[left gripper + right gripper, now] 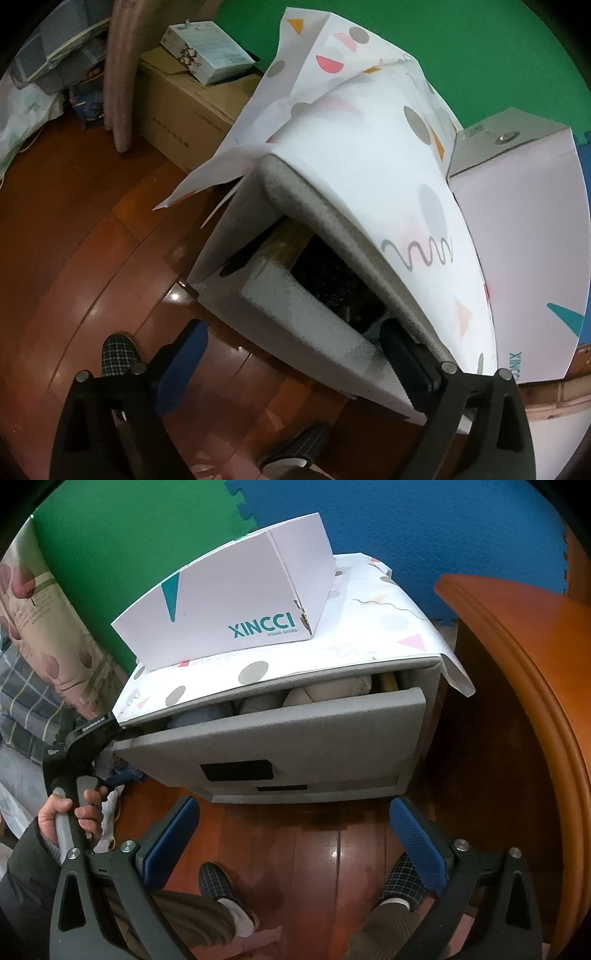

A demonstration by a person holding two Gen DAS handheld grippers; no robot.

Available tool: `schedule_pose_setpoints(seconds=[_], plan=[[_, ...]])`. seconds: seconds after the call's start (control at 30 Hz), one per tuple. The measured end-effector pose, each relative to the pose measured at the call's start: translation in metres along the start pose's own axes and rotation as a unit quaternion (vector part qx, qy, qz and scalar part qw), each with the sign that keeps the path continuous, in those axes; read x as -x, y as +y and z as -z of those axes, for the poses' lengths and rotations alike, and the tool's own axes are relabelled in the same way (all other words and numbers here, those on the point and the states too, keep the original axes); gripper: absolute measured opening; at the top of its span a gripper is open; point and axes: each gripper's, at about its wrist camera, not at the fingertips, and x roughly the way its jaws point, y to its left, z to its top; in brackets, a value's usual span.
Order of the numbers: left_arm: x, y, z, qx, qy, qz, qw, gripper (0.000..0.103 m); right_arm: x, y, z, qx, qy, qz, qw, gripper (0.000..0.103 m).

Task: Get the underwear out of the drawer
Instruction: 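Grip the grey drawer front with the left tool and pull it open, then lower the left tool to the light blue roll while the right nears cream underwear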

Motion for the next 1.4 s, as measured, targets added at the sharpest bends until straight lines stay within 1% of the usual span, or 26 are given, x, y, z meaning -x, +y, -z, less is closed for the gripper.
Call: schedule_pose_setpoints(seconds=[0.17, 0.27, 0.37, 0.53, 0.67, 0.9, 1.03, 1.17, 1.23, 1.3, 1.4], plan=[[0.005, -0.007, 0.005, -0.037, -0.006, -0.028, 0.9989, 0.098, 0.0, -0.001, -0.001, -0.001, -0.001, 0.001, 1.0, 0.102], [0.007, -0.005, 0.008, -0.045, 0.003, -0.03, 0.9985, 0.098, 0.001, -0.002, -0.002, -0.004, -0.003, 0.001, 1.0, 0.102], [0.013, -0.007, 0.015, -0.07, 0.01, -0.047, 0.9964, 0.098, 0.001, -0.003, -0.001, -0.005, -0.004, 0.001, 1.0, 0.102], [0.02, -0.015, 0.029, -0.124, 0.025, -0.094, 0.9875, 0.098, 0.002, -0.003, -0.002, -0.005, -0.006, 0.0, 1.0, 0.102], [0.024, -0.015, 0.038, -0.146, 0.045, -0.114, 0.9817, 0.098, 0.002, -0.004, -0.002, -0.006, -0.007, 0.001, 1.0, 0.102], [0.035, -0.011, 0.06, -0.205, 0.071, -0.15, 0.9646, 0.098, 0.0, -0.005, -0.003, -0.006, -0.002, 0.004, 1.0, 0.102], [0.042, -0.004, 0.073, -0.22, 0.089, -0.155, 0.9591, 0.098, -0.002, -0.004, -0.003, -0.006, 0.002, 0.007, 1.0, 0.102], [0.043, 0.002, 0.074, -0.229, 0.1, -0.16, 0.9549, 0.098, -0.006, -0.005, -0.002, -0.006, 0.017, 0.008, 1.0, 0.102], [0.045, 0.001, 0.078, -0.24, 0.103, -0.168, 0.9504, 0.098, -0.007, -0.005, -0.001, -0.005, 0.023, 0.009, 1.0, 0.102], [0.047, 0.002, 0.081, -0.247, 0.105, -0.172, 0.9477, 0.098, -0.009, -0.005, 0.0, -0.004, 0.028, 0.012, 1.0, 0.102], [0.049, 0.005, 0.083, -0.249, 0.115, -0.168, 0.947, 0.098, -0.011, -0.006, 0.0, -0.006, 0.034, 0.011, 0.999, 0.102]])
